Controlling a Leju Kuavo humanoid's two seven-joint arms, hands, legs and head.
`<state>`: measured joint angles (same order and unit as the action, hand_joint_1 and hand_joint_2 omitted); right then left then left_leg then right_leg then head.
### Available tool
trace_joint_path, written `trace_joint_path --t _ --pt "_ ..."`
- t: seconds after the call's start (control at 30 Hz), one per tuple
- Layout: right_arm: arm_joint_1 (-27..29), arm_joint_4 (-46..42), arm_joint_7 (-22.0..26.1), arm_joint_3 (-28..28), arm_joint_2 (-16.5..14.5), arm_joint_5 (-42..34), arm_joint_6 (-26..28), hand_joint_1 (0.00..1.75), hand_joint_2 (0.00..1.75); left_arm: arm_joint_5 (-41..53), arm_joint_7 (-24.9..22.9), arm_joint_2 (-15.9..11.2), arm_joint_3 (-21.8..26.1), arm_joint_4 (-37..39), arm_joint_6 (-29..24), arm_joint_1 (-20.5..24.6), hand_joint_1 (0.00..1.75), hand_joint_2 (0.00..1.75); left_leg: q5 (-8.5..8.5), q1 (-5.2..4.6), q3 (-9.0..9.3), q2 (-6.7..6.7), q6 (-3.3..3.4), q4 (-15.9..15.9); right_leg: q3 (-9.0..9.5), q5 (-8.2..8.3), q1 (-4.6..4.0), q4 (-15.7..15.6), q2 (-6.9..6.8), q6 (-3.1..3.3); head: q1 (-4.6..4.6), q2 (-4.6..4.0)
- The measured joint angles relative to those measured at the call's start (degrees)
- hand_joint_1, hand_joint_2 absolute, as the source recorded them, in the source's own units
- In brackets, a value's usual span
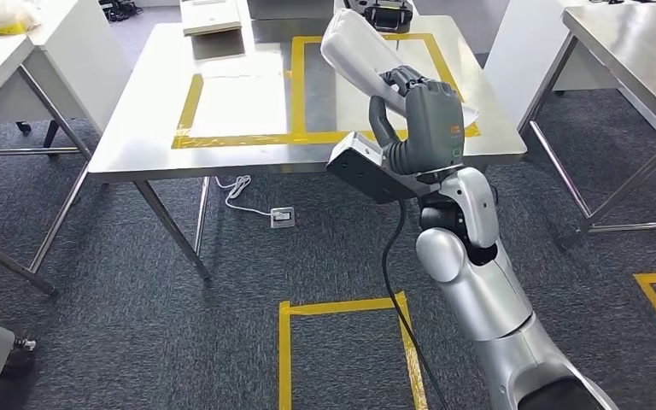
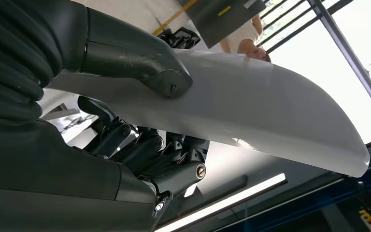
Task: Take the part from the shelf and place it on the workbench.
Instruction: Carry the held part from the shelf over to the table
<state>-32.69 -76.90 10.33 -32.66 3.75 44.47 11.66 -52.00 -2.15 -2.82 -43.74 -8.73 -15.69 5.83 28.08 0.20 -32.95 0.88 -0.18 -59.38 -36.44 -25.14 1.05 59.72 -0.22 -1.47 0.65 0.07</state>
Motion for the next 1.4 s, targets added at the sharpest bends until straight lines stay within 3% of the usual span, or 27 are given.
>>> trace_joint_path --t 0.1,0.17,0.27,0.3,0.33,0.37,0.43,0.47,0.5,0.6,0.67,0.77,0.8,0.83,0.87,0.93,1.0,1.07,1.17,1.23,1.3,1.33,1.37,1.4 --pt "0.68 -0.53 -0.09 0.33 0.21 0.48 0.1 1.75 1.75 0.02 -0.15 -0.04 -0.02 0.01 0.0 0.19 0.0 1.75 0.38 0.09 0.28 0.02 -1.03 0.04 0.18 -0.29 -0.12 -0.09 0.45 1.39 -0.05 -0.01" --pt "0.85 -0.89 -0.07 0.5 0.26 0.56 0.11 1.75 1.75 0.03 -0.26 -0.04 -0.02 0.01 0.0 0.29 0.0 1.75 1.89 0.24 -0.84 -0.14 -1.64 -2.51 0.59 -0.43 0.09 -0.27 0.59 2.12 -0.16 -0.01" --pt "1.32 -1.06 -0.05 0.68 0.32 0.58 0.11 1.75 1.75 0.05 -0.34 0.03 -0.03 0.01 0.0 0.31 0.0 1.75 6.0 0.35 -6.64 -0.34 -2.05 -13.14 1.07 -0.86 0.03 -0.29 0.74 2.74 -0.26 -0.02" --pt "1.56 -1.06 -0.05 0.7 0.36 0.6 0.11 1.75 1.75 0.06 -0.34 0.05 -0.04 0.01 0.0 0.27 0.0 1.75 6.35 0.36 -8.27 -0.36 -2.06 -15.63 1.22 -1.02 -0.02 -0.28 0.86 2.8 -0.27 -0.01" --pt "1.74 -1.06 -0.05 0.73 0.39 0.61 0.1 1.75 1.75 0.07 -0.34 0.06 -0.04 0.01 0.0 0.23 0.0 1.75 5.46 0.36 -8.9 -0.4 -2.0 -15.92 1.43 -1.2 -0.05 -0.27 1.01 2.78 -0.27 -0.01" --pt "1.85 -1.08 -0.05 0.77 0.42 0.61 0.09 1.75 1.75 0.1 -0.33 0.04 -0.04 0.02 0.0 0.21 0.0 1.75 3.46 0.36 -8.35 -0.44 -1.85 -13.85 1.74 -1.41 -0.06 -0.27 1.16 2.7 -0.27 -0.01" --pt "1.87 -1.15 -0.04 0.93 0.44 0.63 0.08 1.75 1.75 0.14 -0.3 -0.02 -0.05 0.03 0.0 0.23 0.0 1.75 -1.1 0.26 -5.06 -0.63 -1.38 -5.91 2.5 -1.93 -0.11 -0.27 1.37 2.36 -0.27 0.0" --pt "1.81 -1.18 -0.04 1.02 0.46 0.63 0.07 1.75 1.75 0.16 -0.29 -0.05 -0.05 0.03 0.0 0.28 0.0 1.75 -2.23 0.16 -3.51 -0.73 -1.12 -2.64 2.72 -2.17 -0.17 -0.25 1.45 2.11 -0.28 0.0" --pt "1.77 -1.19 -0.03 1.09 0.48 0.64 0.05 1.75 1.75 0.16 -0.28 -0.06 -0.06 0.02 0.0 0.35 0.0 1.75 -2.53 0.05 -2.57 -0.81 -0.9 -0.75 2.83 -2.32 -0.22 -0.28 1.5 1.82 -0.3 -0.01" --pt "1.69 -1.2 -0.02 1.19 0.6 0.64 -0.04 1.75 1.75 0.16 -0.31 0.0 -0.11 -0.01 0.0 0.47 0.0 1.75 -2.07 0.01 -1.94 -0.85 -0.1 0.15 2.99 -2.52 -0.25 -0.61 1.51 0.81 -0.33 -0.02" --pt "1.58 -1.22 0.06 1.27 0.76 0.64 -0.05 1.75 1.75 0.21 -0.34 0.05 -0.16 -0.04 0.0 0.49 0.0 1.75 -2.05 0.26 -1.38 -0.81 0.67 0.65 2.2 -3.66 -0.28 1.34 1.16 0.16 -0.34 -0.01" --pt "1.67 -1.22 0.15 1.3 1.04 0.63 -0.06 1.75 1.75 0.3 -0.34 0.02 -0.19 -0.04 0.0 0.55 0.0 1.75 -1.61 0.25 -0.86 -0.72 1.5 0.8 -3.49 -7.89 -0.22 11.87 0.74 -0.5 -0.33 0.0" --pt "1.84 -1.21 0.15 1.3 1.16 0.63 -0.07 1.75 1.75 0.31 -0.34 0.03 -0.24 -0.04 0.0 0.53 0.0 1.75 -1.4 0.2 -0.73 -0.71 1.6 0.73 -5.4 -8.49 -0.21 14.83 0.71 -0.6 -0.33 -0.01" --pt "1.98 -1.2 0.14 1.31 1.29 0.63 -0.07 1.75 1.75 0.37 -0.37 0.07 -0.34 -0.04 0.0 0.49 0.0 1.75 -1.15 0.18 -0.54 -0.71 1.61 0.63 -6.38 -7.95 -0.21 15.81 0.7 -0.61 -0.33 -0.01" --pt "2.08 -1.2 0.14 1.31 1.42 0.63 -0.07 1.75 1.75 0.44 -0.4 0.11 -0.45 -0.04 0.0 0.44 0.0 1.75 -0.84 0.17 -0.27 -0.72 1.54 0.51 -6.16 -6.24 -0.22 14.39 0.67 -0.53 -0.32 -0.01" --pt "2.12 -1.25 0.14 1.31 1.58 0.64 -0.07 1.75 1.75 0.69 -0.49 0.22 -0.66 -0.05 0.0 0.4 0.0 1.75 -0.1 0.14 0.43 -0.74 1.2 0.29 -2.99 -1.68 -0.29 6.69 0.45 -0.13 -0.33 0.0" --pt "2.11 -1.38 0.14 1.31 1.64 0.64 -0.08 1.75 1.75 0.92 -0.57 0.3 -0.77 -0.06 0.0 0.5 0.0 1.75 0.54 -0.05 0.81 -0.78 0.63 0.08 -0.3 0.27 -0.55 0.78 0.27 0.44 -0.37 0.0" --pt "2.1 -1.48 0.13 1.31 1.69 0.64 -0.1 1.75 1.75 1.02 -0.76 0.32 -0.9 -0.06 0.0 0.57 0.0 1.75 0.79 -0.16 0.96 -0.73 0.0 0.23 0.21 -0.03 -0.77 -0.34 0.39 1.0 -0.4 0.0" --pt "1.98 -1.56 0.14 1.32 1.74 0.64 -0.15 1.75 1.75 1.04 -0.99 0.27 -1.04 -0.07 0.0 0.61 0.0 1.75 1.84 -0.18 0.83 -0.61 -0.94 -0.78 1.18 -0.19 -0.34 -1.07 0.55 1.96 -0.51 -0.01" --pt "1.81 -1.58 0.17 1.31 1.74 0.64 -0.26 1.75 1.75 1.08 -1.03 0.29 -1.11 -0.08 0.0 0.68 0.0 1.75 4.23 0.02 -2.1 -0.68 -1.49 -6.52 1.92 -0.47 -0.08 -1.43 0.49 2.5 -0.68 -0.01" --pt "1.79 -1.52 0.19 1.3 1.74 0.66 -0.5 1.75 1.75 1.12 -1.1 0.33 -1.28 -0.07 0.0 0.66 0.0 1.75 6.23 0.25 -6.76 -0.7 -1.88 -13.9 2.29 -0.89 -0.05 -1.41 0.51 2.7 -0.76 -0.01" --pt "1.85 -1.5 0.2 1.29 1.74 0.66 -0.62 1.75 1.75 1.14 -1.18 0.33 -1.39 -0.06 0.0 0.58 0.0 1.75 5.77 0.36 -8.23 -0.7 -2.01 -15.48 2.57 -1.16 -0.04 -1.39 0.59 2.68 -0.76 -0.01" --pt "1.89 -1.47 0.2 1.29 1.73 0.66 -0.72 1.75 1.75 1.14 -1.25 0.31 -1.49 -0.03 0.0 0.49 0.0 1.75 4.15 0.45 -8.58 -0.7 -2.09 -14.8 2.95 -1.48 0.0 -1.37 0.67 2.58 -0.76 -0.01" --pt "1.91 -1.47 0.21 1.29 1.73 0.66 -0.77 1.75 1.75 1.11 -1.27 0.26 -1.55 -0.01 0.0 0.41 0.0 1.75 1.6 0.55 -7.79 -0.69 -2.11 -11.93 3.43 -1.84 0.06 -1.32 0.76 2.41 -0.76 -0.01"
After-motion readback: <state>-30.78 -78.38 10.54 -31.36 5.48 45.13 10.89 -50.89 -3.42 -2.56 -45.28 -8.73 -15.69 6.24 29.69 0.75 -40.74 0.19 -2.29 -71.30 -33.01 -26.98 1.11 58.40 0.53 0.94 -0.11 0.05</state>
